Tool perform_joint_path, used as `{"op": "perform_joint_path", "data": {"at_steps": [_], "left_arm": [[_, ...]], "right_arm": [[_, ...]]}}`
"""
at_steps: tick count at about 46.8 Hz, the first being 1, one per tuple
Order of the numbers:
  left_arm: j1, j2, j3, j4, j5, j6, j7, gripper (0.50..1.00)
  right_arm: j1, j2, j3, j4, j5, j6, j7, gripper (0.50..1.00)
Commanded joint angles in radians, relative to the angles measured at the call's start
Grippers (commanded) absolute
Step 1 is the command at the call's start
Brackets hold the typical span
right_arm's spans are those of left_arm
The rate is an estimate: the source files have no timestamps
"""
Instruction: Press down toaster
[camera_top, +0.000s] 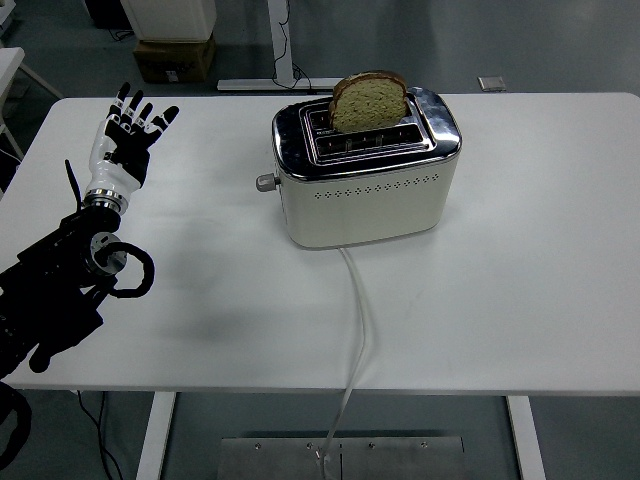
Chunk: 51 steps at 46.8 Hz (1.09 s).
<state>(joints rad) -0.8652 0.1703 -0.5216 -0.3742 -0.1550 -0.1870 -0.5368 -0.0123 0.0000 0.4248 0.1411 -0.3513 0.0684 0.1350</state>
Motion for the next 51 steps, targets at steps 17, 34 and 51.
{"op": "perform_joint_path", "data": {"at_steps": [17, 34, 51], "left_arm": [[0.003, 0.002, 0.002, -0.002, 0.002, 0.001, -0.003, 1.0], [0.002, 0.003, 0.002, 0.0, 0.002, 0.003, -0.005, 1.0], [0.002, 0.005, 0.002, -0.002, 0.011, 0.001, -0.005, 1.0]], "right_arm": [[0.0, 0.0, 0.0, 0.0, 0.0, 0.001, 0.0, 1.0], [0.0, 0.0, 0.0, 0.0, 0.0, 0.001, 0.0, 1.0], [0.0, 0.0, 0.0, 0.0, 0.0, 0.001, 0.0, 1.0]]}}
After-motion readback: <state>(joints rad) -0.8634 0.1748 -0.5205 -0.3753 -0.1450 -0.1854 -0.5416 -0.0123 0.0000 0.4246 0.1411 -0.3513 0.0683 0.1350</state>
